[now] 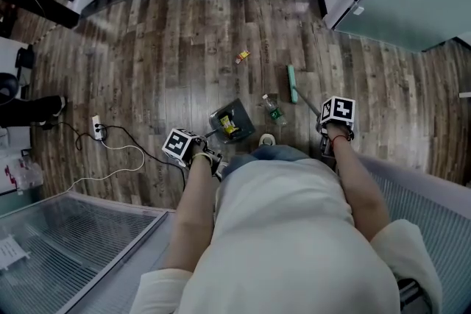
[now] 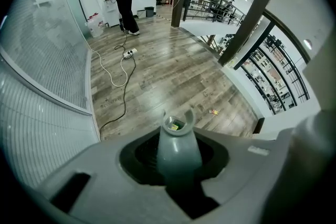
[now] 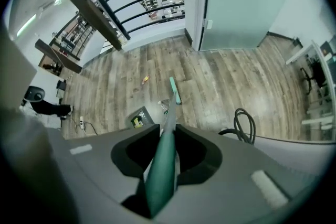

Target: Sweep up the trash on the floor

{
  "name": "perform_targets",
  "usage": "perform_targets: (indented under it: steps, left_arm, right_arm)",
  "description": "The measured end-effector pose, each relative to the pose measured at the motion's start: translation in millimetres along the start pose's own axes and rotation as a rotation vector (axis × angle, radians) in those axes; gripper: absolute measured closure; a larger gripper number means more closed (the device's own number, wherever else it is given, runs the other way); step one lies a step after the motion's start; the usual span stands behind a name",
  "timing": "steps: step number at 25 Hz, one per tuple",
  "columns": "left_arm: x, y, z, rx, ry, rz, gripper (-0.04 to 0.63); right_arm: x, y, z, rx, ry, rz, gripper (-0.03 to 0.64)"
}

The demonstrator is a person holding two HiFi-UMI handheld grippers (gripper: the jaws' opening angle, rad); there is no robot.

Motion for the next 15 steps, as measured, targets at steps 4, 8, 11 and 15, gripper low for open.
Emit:
perform_targets:
  steps: [4,8,11,15]
  left_arm:
    - [4,1,-4,-0.002,0.001,-0.006,0.512]
    - [8,4,-6,-0.009,0.003,-0.006,0.512]
    - [11,8,-9,-0.013,0.004,-0.008,0.512]
    - [11,15,-9,-0.011,0.009,-0.008,0.511]
  right_arm:
    - [2,-8,-2,-0.045,-0.064,0.124,0.52]
    - [0,-15,-7,-0.102,-0.097,0.199,0.52]
    - [-5,-24,-11,-0.157,-0.102,0.231,0.52]
    - [-18,-33,-13,-0.201,-0.07,0.235,0.52]
Point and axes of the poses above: the fingertips, and each gripper's own axes: z backward along the fingers, x to its right, y out of its top, the point moved 3 cm from there along z, backward along the fingers, and after that the axes turned 7 degrees about x, right-handed, at the moved point
